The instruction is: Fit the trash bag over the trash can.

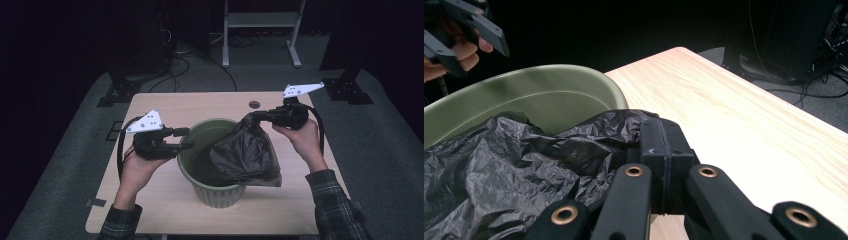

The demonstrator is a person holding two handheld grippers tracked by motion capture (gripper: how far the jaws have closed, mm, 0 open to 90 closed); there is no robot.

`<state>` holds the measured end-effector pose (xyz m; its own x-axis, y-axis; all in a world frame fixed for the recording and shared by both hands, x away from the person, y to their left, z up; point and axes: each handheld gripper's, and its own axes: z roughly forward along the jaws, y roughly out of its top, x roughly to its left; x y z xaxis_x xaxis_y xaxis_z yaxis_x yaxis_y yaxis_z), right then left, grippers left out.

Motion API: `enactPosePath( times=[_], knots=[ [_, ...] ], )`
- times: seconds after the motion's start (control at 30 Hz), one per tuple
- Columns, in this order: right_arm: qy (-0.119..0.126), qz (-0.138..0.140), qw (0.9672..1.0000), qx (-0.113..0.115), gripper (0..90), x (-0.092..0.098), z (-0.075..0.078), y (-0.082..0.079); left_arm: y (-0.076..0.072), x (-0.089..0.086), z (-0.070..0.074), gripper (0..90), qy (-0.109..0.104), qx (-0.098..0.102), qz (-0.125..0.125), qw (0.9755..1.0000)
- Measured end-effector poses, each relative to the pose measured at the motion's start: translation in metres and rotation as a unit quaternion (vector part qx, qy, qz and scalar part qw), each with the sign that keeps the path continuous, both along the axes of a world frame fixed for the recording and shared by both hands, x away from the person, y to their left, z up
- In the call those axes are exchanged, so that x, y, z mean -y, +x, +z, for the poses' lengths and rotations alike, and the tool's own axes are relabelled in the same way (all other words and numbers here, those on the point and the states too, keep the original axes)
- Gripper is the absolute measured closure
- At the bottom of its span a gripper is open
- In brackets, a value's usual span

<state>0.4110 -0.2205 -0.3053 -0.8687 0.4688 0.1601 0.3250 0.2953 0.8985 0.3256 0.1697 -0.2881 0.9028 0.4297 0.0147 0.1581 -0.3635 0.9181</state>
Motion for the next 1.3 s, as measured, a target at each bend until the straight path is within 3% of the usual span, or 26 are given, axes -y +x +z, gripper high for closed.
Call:
enactPosePath(
  times=[0.3,0.63,0.67,0.73,0.8,0.83,0.87,0.9,0.93,0.97,1.03,1.07,1.1,1.13,1.2,1.3],
  knots=[
    [0.012,0.01,0.9998,0.008,90.0,-0.011,0.007,-0.002,-0.003,0.047,0.008,44.4,0.018,0.011,-0.063,0.9978],
    [0.017,0.023,0.9996,0.004,90.0,-0.027,0.01,0.0,0.001,0.07,0.006,40.7,0.041,0.001,-0.086,0.9954],
    [0.018,0.026,0.9995,0.005,90.0,-0.03,0.011,0.0,0.003,0.075,0.006,40.4,0.055,-0.002,-0.086,0.9948],
    [0.017,0.028,0.9994,0.006,90.0,-0.031,0.011,-0.001,0.004,0.077,0.005,40.8,0.059,-0.003,-0.088,0.9944],
    [0.021,0.032,0.9992,0.008,90.0,-0.034,0.014,-0.002,0.009,0.081,0.004,46.1,0.072,-0.015,-0.095,0.9927],
    [0.021,0.034,0.9992,0.009,90.0,-0.035,0.014,-0.002,0.011,0.083,0.004,53.1,0.083,-0.019,-0.103,0.9911],
    [0.021,0.034,0.9992,0.009,90.0,-0.035,0.014,-0.002,0.011,0.083,0.004,62.4,0.083,-0.019,-0.103,0.9911],
    [0.02,0.035,0.9991,0.01,90.0,-0.036,0.015,-0.002,0.012,0.084,0.004,62.4,0.088,-0.023,-0.108,0.99],
    [0.021,0.037,0.999,0.011,90.0,-0.037,0.016,-0.003,0.013,0.085,0.003,81.4,0.096,-0.03,-0.11,0.9888],
    [0.02,0.038,0.999,0.011,90.0,-0.037,0.016,-0.003,0.013,0.084,0.003,88.4,0.096,-0.031,-0.109,0.9889],
    [0.02,0.036,0.9991,0.014,86.8,-0.036,0.017,-0.006,0.013,0.083,0.004,90.0,0.093,-0.033,-0.108,0.9892],
    [0.022,0.032,0.9991,0.017,77.3,-0.035,0.017,-0.007,0.013,0.077,0.005,90.0,0.089,-0.03,-0.1,0.9906],
    [0.022,0.032,0.9991,0.017,77.3,-0.035,0.017,-0.007,0.013,0.077,0.005,90.0,0.089,-0.03,-0.1,0.9906],
    [0.031,0.022,0.9992,0.013,68.1,-0.028,0.018,-0.01,0.011,0.07,0.005,90.0,0.075,-0.028,-0.092,0.9925],
    [0.03,0.021,0.9992,0.014,62.8,-0.021,0.02,-0.015,0.01,0.062,0.005,90.0,0.064,-0.024,-0.079,0.9945],
    [0.033,0.021,0.9991,0.016,62.1,-0.014,0.022,-0.022,0.008,0.053,0.004,89.9,0.057,-0.023,-0.075,0.9953]
  ],
)
